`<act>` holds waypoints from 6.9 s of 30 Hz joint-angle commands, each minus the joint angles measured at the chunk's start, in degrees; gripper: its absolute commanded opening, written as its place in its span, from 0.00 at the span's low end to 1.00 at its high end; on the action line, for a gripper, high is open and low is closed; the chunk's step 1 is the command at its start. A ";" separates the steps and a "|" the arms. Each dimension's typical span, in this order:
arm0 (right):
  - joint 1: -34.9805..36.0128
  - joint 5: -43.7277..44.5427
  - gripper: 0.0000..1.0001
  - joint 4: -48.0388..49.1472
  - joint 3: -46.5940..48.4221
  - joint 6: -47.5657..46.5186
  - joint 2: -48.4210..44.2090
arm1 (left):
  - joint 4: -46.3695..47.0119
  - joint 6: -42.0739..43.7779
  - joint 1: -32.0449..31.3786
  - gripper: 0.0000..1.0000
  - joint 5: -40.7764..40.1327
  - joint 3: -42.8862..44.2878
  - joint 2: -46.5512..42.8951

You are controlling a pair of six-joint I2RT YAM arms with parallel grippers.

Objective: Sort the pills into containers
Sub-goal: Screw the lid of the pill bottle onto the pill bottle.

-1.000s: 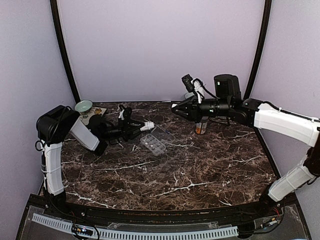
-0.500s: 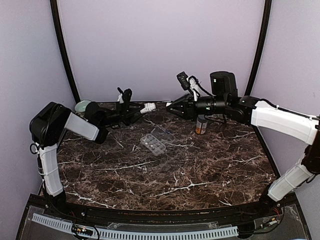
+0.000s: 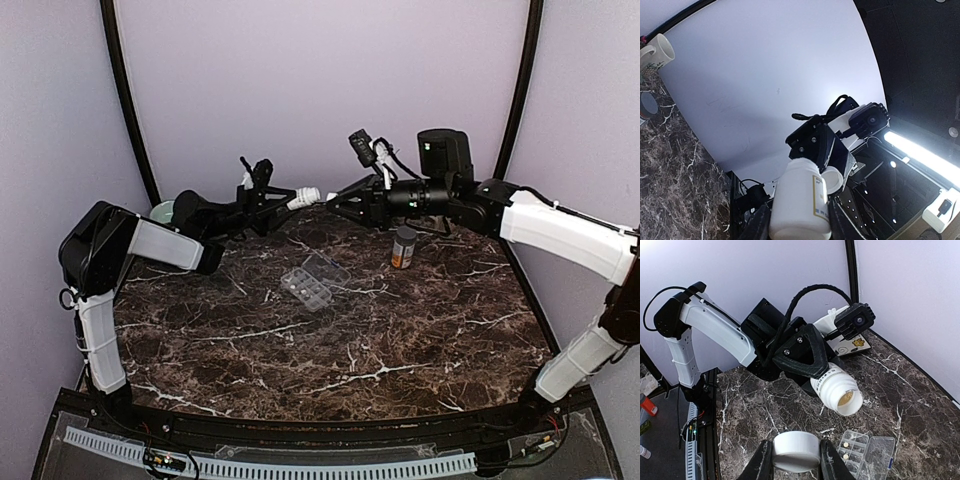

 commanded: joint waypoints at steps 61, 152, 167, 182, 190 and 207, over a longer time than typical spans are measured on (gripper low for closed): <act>-0.14 0.21 0.01 -3.51 5.33 -3.51 1.28 | -2.81 4.24 -4.35 0.00 9.29 3.25 -6.77; -1.36 -9.09 0.00 0.35 15.38 40.17 13.62 | -64.78 64.14 -7.95 0.00 1.45 8.27 -22.10; -2.02 -18.68 0.00 20.51 7.69 63.11 13.07 | -74.09 74.34 -7.95 0.00 -0.73 9.00 -23.64; -2.02 -21.41 0.00 40.29 4.46 77.89 14.21 | -49.60 55.70 -7.95 0.00 3.57 3.98 -21.78; -1.93 -21.34 0.00 30.63 7.07 70.35 13.61 | -43.24 50.01 -7.96 0.00 5.02 3.75 -19.79; -1.91 -18.65 0.00 22.93 8.98 75.73 13.05 | -65.26 71.49 -7.95 0.00 3.04 4.02 -23.57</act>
